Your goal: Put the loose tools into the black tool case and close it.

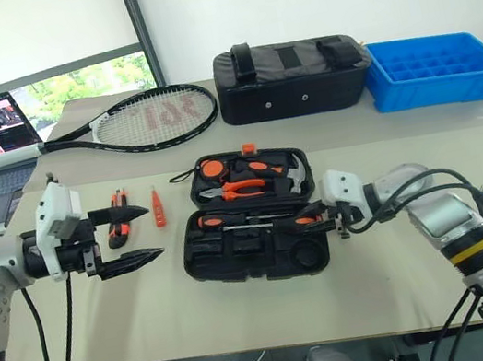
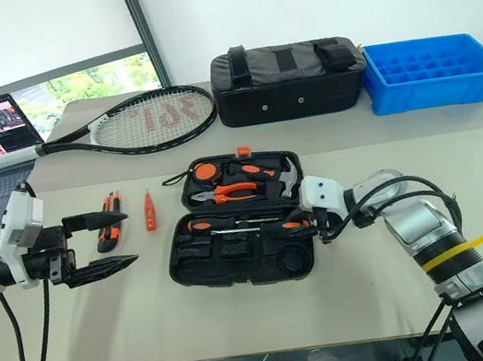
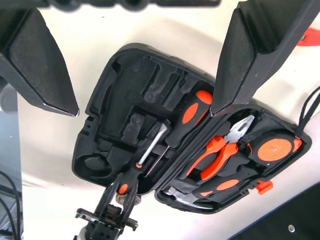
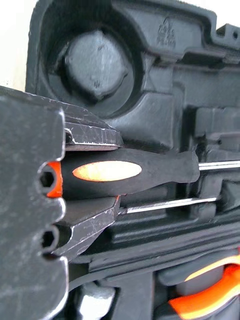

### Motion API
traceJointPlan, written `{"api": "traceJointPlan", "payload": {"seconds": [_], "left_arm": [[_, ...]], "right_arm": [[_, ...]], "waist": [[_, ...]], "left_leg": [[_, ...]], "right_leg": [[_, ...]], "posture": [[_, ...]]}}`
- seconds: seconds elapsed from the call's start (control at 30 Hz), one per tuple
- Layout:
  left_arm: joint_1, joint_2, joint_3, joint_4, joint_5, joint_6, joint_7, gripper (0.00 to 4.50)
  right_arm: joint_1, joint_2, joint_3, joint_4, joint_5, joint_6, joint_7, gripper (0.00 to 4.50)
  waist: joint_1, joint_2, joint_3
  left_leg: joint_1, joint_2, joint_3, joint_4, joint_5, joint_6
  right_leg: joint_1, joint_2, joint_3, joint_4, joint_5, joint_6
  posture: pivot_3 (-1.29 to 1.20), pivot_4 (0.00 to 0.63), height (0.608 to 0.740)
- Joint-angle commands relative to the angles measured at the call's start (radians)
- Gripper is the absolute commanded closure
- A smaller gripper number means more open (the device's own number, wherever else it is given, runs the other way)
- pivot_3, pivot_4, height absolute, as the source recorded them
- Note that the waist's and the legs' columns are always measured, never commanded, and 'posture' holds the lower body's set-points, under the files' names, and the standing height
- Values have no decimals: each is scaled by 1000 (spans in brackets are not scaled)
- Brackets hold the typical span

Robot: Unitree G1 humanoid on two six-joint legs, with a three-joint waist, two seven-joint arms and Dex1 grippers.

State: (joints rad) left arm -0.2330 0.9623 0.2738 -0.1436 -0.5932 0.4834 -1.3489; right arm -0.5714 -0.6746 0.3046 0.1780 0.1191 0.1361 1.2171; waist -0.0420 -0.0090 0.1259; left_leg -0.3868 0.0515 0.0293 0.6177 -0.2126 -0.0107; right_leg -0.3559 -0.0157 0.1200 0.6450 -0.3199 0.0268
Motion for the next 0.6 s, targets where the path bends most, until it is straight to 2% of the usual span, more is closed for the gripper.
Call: {"api": "traceJointPlan", "payload": {"seconds": [0.03,0.13,0.27,0.3,0.47,0.6], "left_arm": [[14,22,43,-22,-14,-13,4,0],[15,22,42,-20,-14,-16,4,0],[6,22,35,-6,-8,-29,-3,0],[2,21,32,-1,-6,-32,-4,0],[-10,19,21,21,1,-50,-13,0],[-15,13,12,34,5,-62,-18,0]], "right_arm": [[-24,16,-8,6,-11,-19,-1,2519],[-32,29,-25,16,-7,-19,-12,1624],[-45,45,-57,17,6,-37,-30,213],[-49,50,-65,20,10,-41,-34,53],[-65,120,-163,-5,115,60,-100,53],[-31,190,-194,-56,188,117,-126,1115]], "waist": [[-2,0,0],[-3,0,0],[-3,0,0],[-2,0,0],[-6,0,0],[-4,0,0]], "left_leg": [[0,0,0,0,0,0],[2,0,0,0,0,0],[2,0,0,0,0,0],[2,0,0,0,0,0],[2,0,0,0,0,0],[2,1,0,-1,0,0]], "right_leg": [[0,0,0,0,0,0],[0,0,0,1,0,0],[0,0,0,1,0,0],[0,0,0,1,0,0],[0,0,0,1,0,-1],[0,1,0,2,0,-1]], "posture": [[0,150,708],[0,150,708],[0,150,708],[0,150,708],[0,150,708],[0,150,708]]}}
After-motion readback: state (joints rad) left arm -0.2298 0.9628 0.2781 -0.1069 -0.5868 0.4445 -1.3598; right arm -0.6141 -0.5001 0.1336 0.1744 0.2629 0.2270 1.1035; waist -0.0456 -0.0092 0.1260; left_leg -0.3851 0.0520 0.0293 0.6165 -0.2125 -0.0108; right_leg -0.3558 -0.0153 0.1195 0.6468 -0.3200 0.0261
